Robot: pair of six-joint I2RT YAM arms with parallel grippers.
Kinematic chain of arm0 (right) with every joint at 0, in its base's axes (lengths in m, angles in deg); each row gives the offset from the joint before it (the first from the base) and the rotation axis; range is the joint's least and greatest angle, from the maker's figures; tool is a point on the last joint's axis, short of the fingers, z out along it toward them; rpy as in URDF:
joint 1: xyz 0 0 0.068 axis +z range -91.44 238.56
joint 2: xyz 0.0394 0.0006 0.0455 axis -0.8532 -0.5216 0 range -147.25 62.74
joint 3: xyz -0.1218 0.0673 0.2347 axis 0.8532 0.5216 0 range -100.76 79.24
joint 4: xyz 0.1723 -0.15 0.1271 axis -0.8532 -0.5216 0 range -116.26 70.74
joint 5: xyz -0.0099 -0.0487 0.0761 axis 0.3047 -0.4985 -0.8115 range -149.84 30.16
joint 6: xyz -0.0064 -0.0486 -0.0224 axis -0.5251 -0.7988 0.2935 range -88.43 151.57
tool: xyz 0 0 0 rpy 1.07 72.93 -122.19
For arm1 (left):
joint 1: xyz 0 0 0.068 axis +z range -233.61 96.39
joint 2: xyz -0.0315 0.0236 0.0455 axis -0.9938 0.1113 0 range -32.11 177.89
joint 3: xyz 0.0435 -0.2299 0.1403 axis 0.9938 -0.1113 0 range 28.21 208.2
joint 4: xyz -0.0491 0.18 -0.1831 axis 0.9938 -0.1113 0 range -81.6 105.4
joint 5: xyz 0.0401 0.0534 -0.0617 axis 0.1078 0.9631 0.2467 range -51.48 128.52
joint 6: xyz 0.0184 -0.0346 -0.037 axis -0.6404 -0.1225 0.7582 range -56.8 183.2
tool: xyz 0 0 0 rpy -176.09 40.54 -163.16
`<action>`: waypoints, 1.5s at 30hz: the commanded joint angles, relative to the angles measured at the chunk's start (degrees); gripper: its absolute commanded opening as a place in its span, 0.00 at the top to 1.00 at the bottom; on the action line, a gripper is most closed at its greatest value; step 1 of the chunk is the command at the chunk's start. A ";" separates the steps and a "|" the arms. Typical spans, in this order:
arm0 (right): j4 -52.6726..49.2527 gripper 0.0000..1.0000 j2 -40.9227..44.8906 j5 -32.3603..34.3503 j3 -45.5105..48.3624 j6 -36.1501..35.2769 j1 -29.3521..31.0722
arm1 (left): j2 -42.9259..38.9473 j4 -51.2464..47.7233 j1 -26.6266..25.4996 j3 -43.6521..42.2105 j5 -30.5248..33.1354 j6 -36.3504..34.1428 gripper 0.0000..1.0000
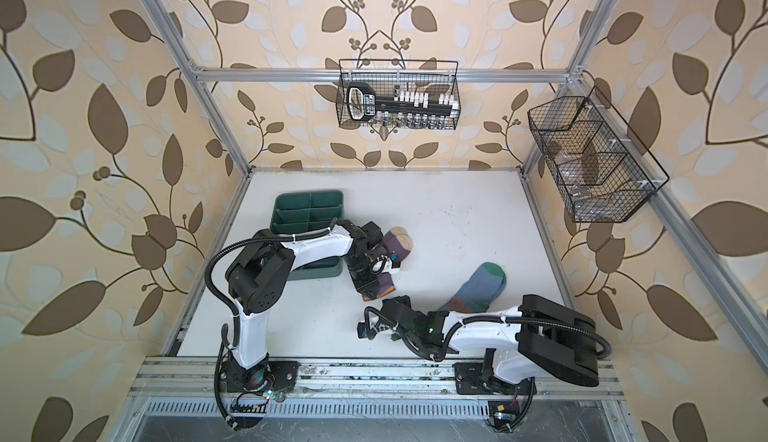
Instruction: Roll the socks
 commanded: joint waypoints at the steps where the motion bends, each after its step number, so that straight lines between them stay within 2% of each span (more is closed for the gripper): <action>1: 5.36 0.63 -1.79 0.00 -0.24 -1.84 -2.06 | 0.63 -2.49 -0.03 -0.50 0.67 -0.79 0.94; 7: 6.27 0.62 -5.55 -2.73 -1.89 -1.79 -5.90 | -1.36 -3.16 0.01 -1.11 -3.76 -1.99 0.91; 15: 7.23 0.65 -11.21 -7.32 -2.95 -1.83 -7.06 | -1.56 -2.52 -0.02 -1.30 -3.65 -1.95 0.91; 17: 6.80 0.71 -12.45 -6.85 -3.12 -3.58 -6.73 | -1.71 -2.26 0.02 -1.26 -3.60 -1.95 0.91; 23: -0.27 0.99 -13.55 -7.73 -5.91 -2.73 -6.69 | -3.67 -0.94 0.02 -1.81 -2.69 -1.70 0.90; 26: -6.12 1.00 -13.78 -7.40 -7.53 -1.42 -6.18 | -5.47 0.46 0.01 -2.63 -1.94 -1.28 0.84; 28: -10.70 1.00 -13.30 -8.13 -8.85 0.63 -5.49 | -7.08 1.73 0.02 -3.50 -0.74 -0.67 0.74; 31: -19.15 1.00 -11.97 -10.49 -10.93 3.83 -4.59 | -10.74 4.86 0.01 -5.76 2.74 0.71 0.55; 36: -30.61 1.00 -9.01 -14.96 -13.35 7.85 -5.18 | -18.02 9.27 -0.01 -9.00 10.54 2.99 0.40; 37: -32.12 1.00 -8.42 -15.81 -13.78 8.65 -5.61 | -19.82 10.23 0.01 -9.70 12.82 3.63 0.32; 41: -37.53 1.00 -7.18 -20.11 -15.89 10.17 -8.34 | -29.19 15.59 0.10 -13.86 22.98 6.24 0.28; 44: -43.30 1.00 -8.15 -25.74 -19.46 11.46 -10.79 | -41.05 23.51 0.19 -20.10 36.66 8.93 0.26; 45: -45.51 1.00 -8.80 -28.16 -21.09 11.92 -11.73 | -46.25 26.81 0.19 -22.66 40.85 9.27 0.22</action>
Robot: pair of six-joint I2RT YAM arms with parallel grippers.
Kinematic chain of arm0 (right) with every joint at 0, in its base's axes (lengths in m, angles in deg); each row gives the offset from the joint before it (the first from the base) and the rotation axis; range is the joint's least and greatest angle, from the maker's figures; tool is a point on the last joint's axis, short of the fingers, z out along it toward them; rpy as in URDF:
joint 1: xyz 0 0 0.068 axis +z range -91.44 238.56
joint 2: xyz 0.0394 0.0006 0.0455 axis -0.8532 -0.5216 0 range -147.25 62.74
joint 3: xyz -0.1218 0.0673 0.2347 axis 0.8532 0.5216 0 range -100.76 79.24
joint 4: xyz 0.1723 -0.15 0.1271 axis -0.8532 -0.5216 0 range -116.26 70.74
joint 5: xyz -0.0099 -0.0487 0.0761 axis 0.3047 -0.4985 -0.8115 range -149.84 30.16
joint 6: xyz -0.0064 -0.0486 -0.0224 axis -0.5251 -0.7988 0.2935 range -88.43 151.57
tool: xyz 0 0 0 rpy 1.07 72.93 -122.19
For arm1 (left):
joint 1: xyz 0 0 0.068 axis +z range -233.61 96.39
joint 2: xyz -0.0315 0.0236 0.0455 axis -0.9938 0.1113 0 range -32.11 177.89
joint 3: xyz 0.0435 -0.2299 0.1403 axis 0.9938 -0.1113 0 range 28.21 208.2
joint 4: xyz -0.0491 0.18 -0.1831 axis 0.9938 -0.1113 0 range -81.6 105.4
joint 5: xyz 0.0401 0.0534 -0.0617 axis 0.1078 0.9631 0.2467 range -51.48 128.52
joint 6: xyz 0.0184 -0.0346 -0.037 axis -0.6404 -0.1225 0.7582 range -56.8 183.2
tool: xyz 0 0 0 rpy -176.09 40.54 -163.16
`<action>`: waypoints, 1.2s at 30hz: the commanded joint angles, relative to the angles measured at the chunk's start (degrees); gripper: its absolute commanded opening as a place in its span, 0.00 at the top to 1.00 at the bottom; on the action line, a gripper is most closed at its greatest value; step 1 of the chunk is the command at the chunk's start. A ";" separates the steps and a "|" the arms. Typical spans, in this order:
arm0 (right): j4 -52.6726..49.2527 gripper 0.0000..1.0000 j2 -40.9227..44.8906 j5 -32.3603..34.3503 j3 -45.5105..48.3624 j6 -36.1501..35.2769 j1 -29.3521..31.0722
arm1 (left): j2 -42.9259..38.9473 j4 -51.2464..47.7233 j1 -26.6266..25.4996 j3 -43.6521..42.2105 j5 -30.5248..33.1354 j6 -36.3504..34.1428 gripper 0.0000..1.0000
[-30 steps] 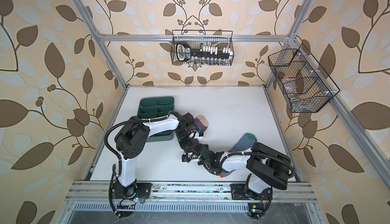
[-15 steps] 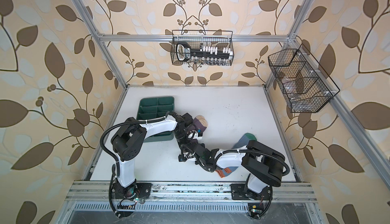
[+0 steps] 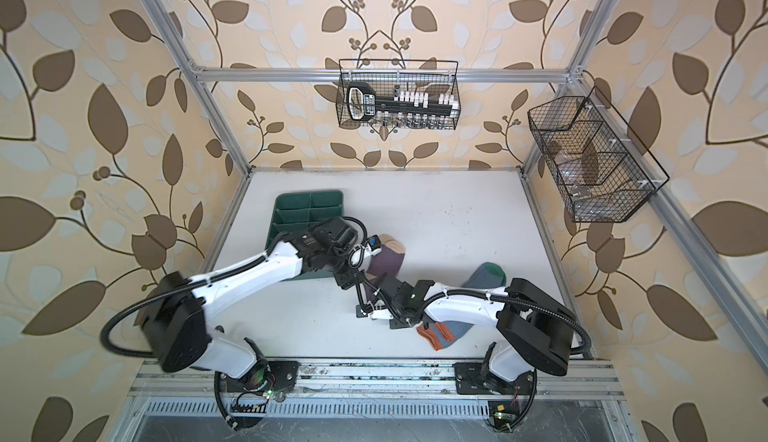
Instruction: Roll the socks
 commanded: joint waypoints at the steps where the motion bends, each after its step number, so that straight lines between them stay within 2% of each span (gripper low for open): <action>1: -13.64 1.00 -2.35 -10.79 -4.11 2.84 -2.51 | -14.60 12.18 0.19 -5.93 18.54 3.33 0.14; 2: -15.41 1.00 -3.33 -13.16 -5.26 2.83 -3.18 | -18.91 14.69 0.19 -8.37 20.89 3.26 0.02; 4: -18.76 1.00 -6.11 -17.32 -7.63 2.77 -5.01 | -28.08 18.30 0.36 -13.21 22.06 2.65 0.01; 8: -23.36 1.00 -12.86 -23.12 -12.16 2.54 -8.70 | -38.67 15.27 0.48 -16.32 21.15 4.43 0.01; 9: -23.61 1.00 -14.82 -23.73 -13.18 2.85 -9.67 | -40.33 12.09 0.47 -15.73 18.89 3.88 0.01; 11: -24.05 1.00 -17.72 -23.78 -15.06 3.24 -10.98 | -42.28 4.68 0.46 -13.62 8.96 1.05 0.04; 13: -23.63 1.00 -19.84 -22.67 -16.18 3.01 -11.82 | -41.92 -2.89 0.37 -11.25 -4.99 -5.65 0.23; 14: -23.20 0.99 -20.31 -22.16 -16.55 2.71 -11.99 | -40.63 -5.22 0.24 -9.85 -8.35 -6.07 0.28; 16: -21.46 0.97 -21.05 -21.70 -16.83 2.07 -12.96 | -35.81 -8.94 -1.29 -7.65 -11.25 -6.44 0.33; 18: -20.52 0.96 -21.63 -22.33 -17.53 1.54 -13.94 | -30.79 -9.15 -7.04 -8.54 -6.90 -7.71 0.34; 21: -20.13 0.95 -22.92 -23.04 -18.90 1.02 -15.16 | -22.78 -3.88 -23.43 -12.78 9.81 -12.35 0.30; 23: -20.54 0.95 -23.91 -23.46 -19.68 0.18 -15.90 | -16.13 3.09 -30.20 -14.98 17.22 -13.88 0.29; 27: -21.33 0.95 -25.93 -23.99 -20.97 -0.57 -16.93 | -4.55 16.79 -33.09 -16.16 18.85 -8.30 0.35; 29: -21.43 0.95 -26.35 -23.87 -20.98 -0.61 -17.17 | 0.85 23.43 -34.14 -16.94 21.73 -5.79 0.35; 32: -21.25 0.95 -25.93 -24.15 -20.66 -0.59 -17.25 | 7.89 28.74 -34.52 -16.61 26.18 -4.13 0.37; 36: -21.33 0.95 -25.74 -24.38 -20.68 -0.63 -17.33 | 12.73 32.53 -34.52 -16.46 28.46 -4.65 0.42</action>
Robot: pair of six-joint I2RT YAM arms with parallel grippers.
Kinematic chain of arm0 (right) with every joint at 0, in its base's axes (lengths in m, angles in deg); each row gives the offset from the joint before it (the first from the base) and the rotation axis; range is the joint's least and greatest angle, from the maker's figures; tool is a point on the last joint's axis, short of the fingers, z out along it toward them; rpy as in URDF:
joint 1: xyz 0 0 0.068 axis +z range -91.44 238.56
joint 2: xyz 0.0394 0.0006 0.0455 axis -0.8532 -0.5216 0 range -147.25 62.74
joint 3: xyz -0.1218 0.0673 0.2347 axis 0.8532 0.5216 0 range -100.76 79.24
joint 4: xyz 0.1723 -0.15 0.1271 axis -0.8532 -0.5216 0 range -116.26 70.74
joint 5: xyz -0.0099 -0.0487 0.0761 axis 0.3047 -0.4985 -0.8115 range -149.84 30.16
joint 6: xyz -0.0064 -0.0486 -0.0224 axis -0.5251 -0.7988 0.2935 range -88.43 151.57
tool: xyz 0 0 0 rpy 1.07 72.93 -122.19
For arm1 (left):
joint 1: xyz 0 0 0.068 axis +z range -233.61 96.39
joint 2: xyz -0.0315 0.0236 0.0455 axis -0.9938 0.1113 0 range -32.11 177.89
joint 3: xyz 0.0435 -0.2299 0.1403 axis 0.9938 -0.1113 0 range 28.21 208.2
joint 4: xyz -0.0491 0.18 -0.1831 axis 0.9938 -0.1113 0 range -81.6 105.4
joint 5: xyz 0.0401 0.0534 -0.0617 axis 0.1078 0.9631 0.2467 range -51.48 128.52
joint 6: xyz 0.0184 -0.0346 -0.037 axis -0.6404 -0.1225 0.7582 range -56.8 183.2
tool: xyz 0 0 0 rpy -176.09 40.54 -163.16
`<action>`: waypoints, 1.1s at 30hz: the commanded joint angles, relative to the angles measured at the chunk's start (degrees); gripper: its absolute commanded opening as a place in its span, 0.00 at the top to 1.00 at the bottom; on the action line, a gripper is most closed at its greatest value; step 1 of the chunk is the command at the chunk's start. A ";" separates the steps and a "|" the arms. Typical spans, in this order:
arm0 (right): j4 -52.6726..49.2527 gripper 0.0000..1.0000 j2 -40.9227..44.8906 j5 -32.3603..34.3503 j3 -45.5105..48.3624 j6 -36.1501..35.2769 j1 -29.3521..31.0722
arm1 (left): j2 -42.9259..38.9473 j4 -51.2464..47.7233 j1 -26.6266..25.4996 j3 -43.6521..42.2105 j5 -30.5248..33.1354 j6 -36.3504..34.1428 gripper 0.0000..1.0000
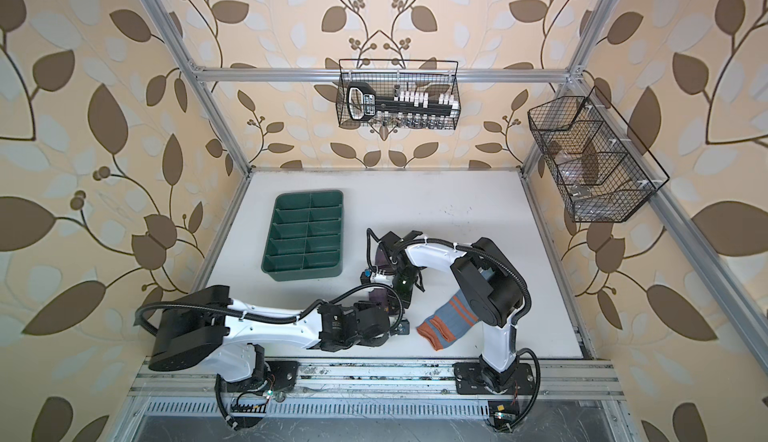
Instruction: Roll the socks
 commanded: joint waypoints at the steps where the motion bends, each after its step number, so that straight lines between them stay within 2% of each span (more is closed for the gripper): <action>1: 5.33 0.95 -4.29 7.04 1.76 -1.69 -0.34 | 2.08 7.92 -0.23 0.17 4.99 1.09 0.46; 3: 5.39 0.95 -3.97 7.10 1.79 -1.69 -0.40 | 3.78 8.15 -0.15 0.30 4.48 1.09 0.57; 7: 6.71 0.93 -1.28 7.36 2.93 -1.17 -1.16 | 6.17 6.22 0.29 1.12 3.93 2.65 0.91; 9: 8.00 0.89 1.23 7.37 3.77 -0.71 -1.53 | 6.35 4.36 0.62 1.65 3.40 3.00 1.00; 14: 14.34 0.77 10.89 9.76 8.38 1.02 -4.41 | 4.64 -4.07 2.77 4.69 -7.34 2.56 1.00; 18: 23.16 0.75 21.07 14.07 11.08 5.15 -8.96 | 2.89 -12.36 6.62 7.43 -21.74 0.78 1.00; 20: 32.58 0.75 27.30 21.83 13.71 11.03 -12.04 | 3.05 -16.49 9.25 9.75 -28.32 0.94 1.00; 22: 42.73 0.73 34.46 34.13 17.59 19.21 -16.04 | 3.72 -19.74 12.13 12.10 -35.50 1.46 1.00; 25: 52.82 0.68 46.80 42.65 24.85 27.92 -22.34 | 6.22 -23.45 15.20 14.72 -42.39 2.52 1.00; 29: 56.19 0.58 60.30 42.39 31.37 28.15 -23.95 | 11.21 -27.02 18.82 17.56 -47.51 3.14 1.00; 32: 52.50 0.58 65.38 35.91 32.62 24.47 -23.32 | 14.32 -28.76 21.73 20.40 -50.82 3.58 1.00; 33: 50.12 0.58 65.37 38.10 31.79 22.84 -21.67 | 14.84 -28.87 22.84 20.90 -52.54 3.86 1.00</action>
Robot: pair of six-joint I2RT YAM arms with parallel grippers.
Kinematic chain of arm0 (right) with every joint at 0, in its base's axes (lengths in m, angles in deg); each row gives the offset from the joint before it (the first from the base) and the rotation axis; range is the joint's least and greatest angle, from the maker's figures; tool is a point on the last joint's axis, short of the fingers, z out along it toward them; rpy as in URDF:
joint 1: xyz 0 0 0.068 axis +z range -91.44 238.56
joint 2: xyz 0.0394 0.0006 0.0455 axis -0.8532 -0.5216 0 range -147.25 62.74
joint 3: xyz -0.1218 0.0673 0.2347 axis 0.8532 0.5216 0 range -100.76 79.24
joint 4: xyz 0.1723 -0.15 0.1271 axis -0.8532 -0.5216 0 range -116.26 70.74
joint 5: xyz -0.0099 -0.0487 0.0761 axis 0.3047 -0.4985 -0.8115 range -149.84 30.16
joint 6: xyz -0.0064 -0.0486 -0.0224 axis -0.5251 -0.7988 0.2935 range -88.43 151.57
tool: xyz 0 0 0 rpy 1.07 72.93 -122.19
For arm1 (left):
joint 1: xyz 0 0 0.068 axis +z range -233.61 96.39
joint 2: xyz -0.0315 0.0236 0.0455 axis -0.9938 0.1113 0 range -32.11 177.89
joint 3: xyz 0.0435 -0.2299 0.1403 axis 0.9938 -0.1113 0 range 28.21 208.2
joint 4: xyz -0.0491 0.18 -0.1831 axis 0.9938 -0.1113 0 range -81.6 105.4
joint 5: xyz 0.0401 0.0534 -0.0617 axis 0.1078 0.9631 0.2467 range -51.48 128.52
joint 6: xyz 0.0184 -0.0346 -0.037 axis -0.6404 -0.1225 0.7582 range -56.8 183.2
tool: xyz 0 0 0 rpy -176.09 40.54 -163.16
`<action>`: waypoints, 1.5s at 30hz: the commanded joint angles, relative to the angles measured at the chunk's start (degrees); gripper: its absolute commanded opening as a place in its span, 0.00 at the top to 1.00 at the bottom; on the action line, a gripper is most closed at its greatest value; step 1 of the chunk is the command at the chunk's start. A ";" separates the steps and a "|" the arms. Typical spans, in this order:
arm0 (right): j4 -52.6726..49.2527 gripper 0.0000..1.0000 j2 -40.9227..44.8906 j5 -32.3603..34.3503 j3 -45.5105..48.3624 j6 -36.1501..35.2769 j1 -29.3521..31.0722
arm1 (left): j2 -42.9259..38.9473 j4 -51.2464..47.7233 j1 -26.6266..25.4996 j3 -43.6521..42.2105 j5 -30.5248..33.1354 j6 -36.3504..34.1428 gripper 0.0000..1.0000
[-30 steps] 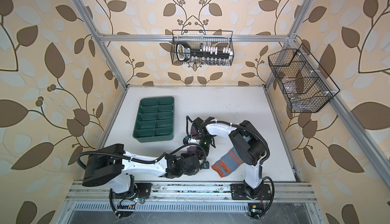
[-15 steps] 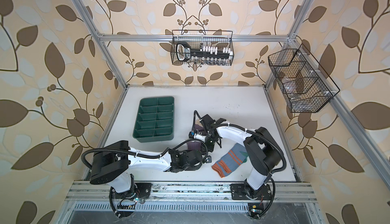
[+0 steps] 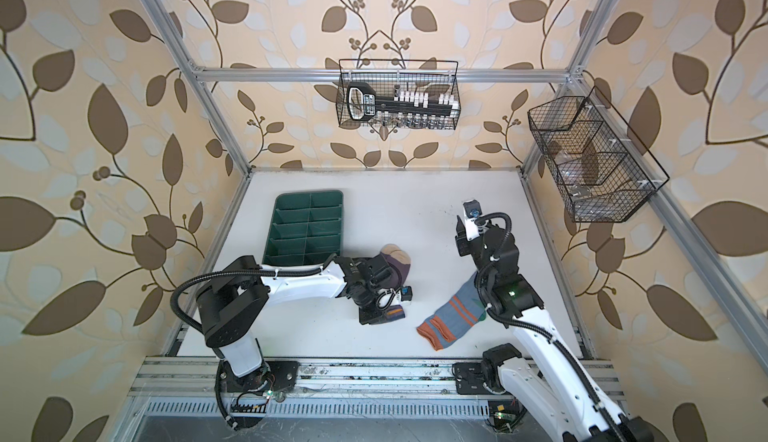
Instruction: Roll the socks
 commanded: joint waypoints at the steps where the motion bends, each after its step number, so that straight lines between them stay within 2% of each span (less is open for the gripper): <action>1: -4.71 0.58 -0.31 4.32 -0.82 -3.95 4.40 | 2.96 -5.14 3.14 1.95 -8.58 1.15 1.00; 4: -11.43 0.63 -4.23 15.05 -4.06 -14.54 17.65 | 4.43 -5.51 6.29 3.07 -12.17 2.17 1.00; 7: -10.59 0.64 -6.57 23.21 -0.71 -27.81 34.38 | 6.44 -7.51 8.34 4.71 -15.11 2.05 1.00; 10: -7.71 0.64 -7.87 23.55 5.43 -38.57 44.96 | 8.12 -8.16 9.38 5.91 -16.00 2.37 1.00; 12: -7.06 0.64 -8.91 20.04 7.86 -41.16 48.11 | 8.95 -7.85 9.82 6.20 -15.92 2.64 1.00; 15: -9.33 0.61 -12.75 14.91 8.66 -40.26 48.71 | 9.90 -7.91 10.40 6.89 -15.65 3.15 1.00; 22: -13.90 0.61 -28.50 7.75 6.11 -34.82 49.34 | 9.96 -7.84 10.49 7.20 -14.94 3.32 1.00; 31: 0.30 0.62 -39.14 4.22 6.10 -34.44 46.20 | 10.55 -8.46 10.49 7.65 -15.24 2.94 1.00; 36: -0.60 0.71 -41.11 1.49 5.91 -34.37 46.39 | 10.57 -8.11 10.49 7.69 -14.48 3.27 1.00; 40: -5.23 1.00 -42.26 -0.38 4.54 -33.25 47.74 | 9.47 -7.52 10.58 7.84 -11.67 3.54 0.99; 45: -13.29 1.00 -44.27 -0.40 1.54 -30.30 48.48 | 3.82 -5.81 11.19 6.77 -6.12 4.80 0.85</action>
